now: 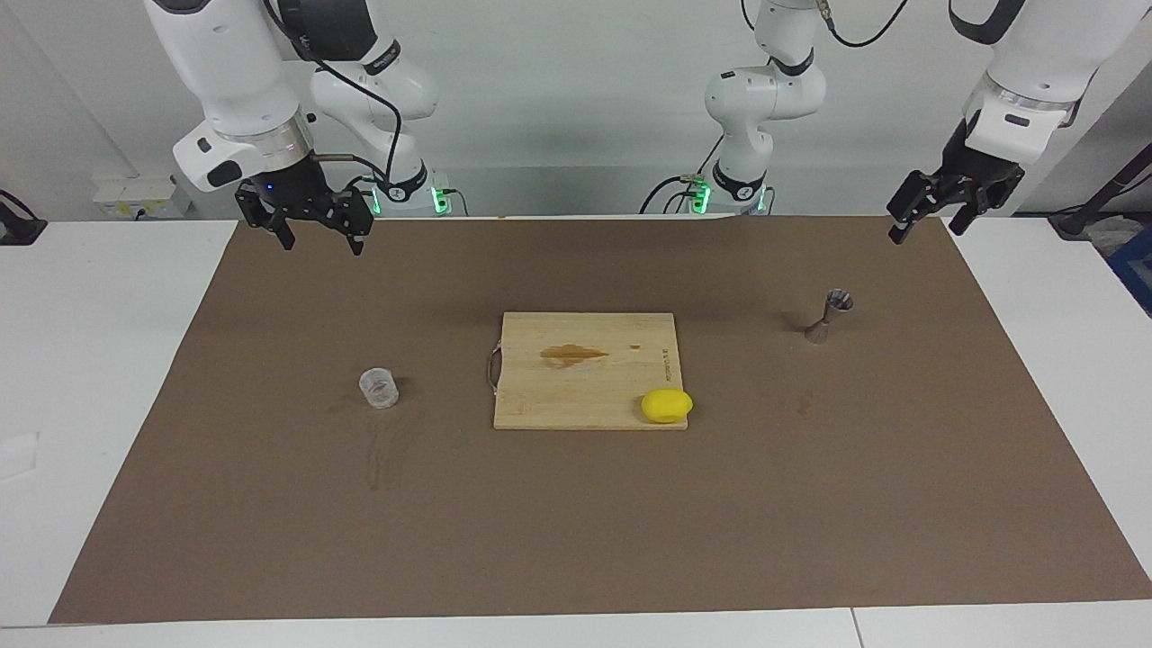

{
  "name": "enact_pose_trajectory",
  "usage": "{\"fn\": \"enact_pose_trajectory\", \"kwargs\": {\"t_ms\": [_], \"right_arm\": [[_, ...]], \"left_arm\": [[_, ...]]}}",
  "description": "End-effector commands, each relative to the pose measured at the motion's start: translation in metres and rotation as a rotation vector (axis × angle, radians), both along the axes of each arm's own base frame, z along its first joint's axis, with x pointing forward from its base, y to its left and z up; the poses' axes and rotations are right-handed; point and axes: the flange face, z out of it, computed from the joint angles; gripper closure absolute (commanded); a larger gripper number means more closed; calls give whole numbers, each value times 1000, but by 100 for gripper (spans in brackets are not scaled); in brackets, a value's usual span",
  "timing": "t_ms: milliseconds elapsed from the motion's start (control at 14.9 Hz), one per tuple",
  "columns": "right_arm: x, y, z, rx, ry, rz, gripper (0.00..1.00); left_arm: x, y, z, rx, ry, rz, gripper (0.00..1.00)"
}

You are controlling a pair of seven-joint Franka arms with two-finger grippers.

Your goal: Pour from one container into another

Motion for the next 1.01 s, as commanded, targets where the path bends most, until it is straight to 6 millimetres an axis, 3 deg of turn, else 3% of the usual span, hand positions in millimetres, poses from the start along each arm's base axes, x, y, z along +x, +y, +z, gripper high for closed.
{"fn": "enact_pose_trajectory", "kwargs": {"t_ms": [0,939], "right_arm": [[1,-3,1,25,3,-1,0],[1,-2,1,25,3,0,0]], "left_arm": [[-7,2,4,19,8,-1,0],[-9,-4,5,18,8,-4,0]]}}
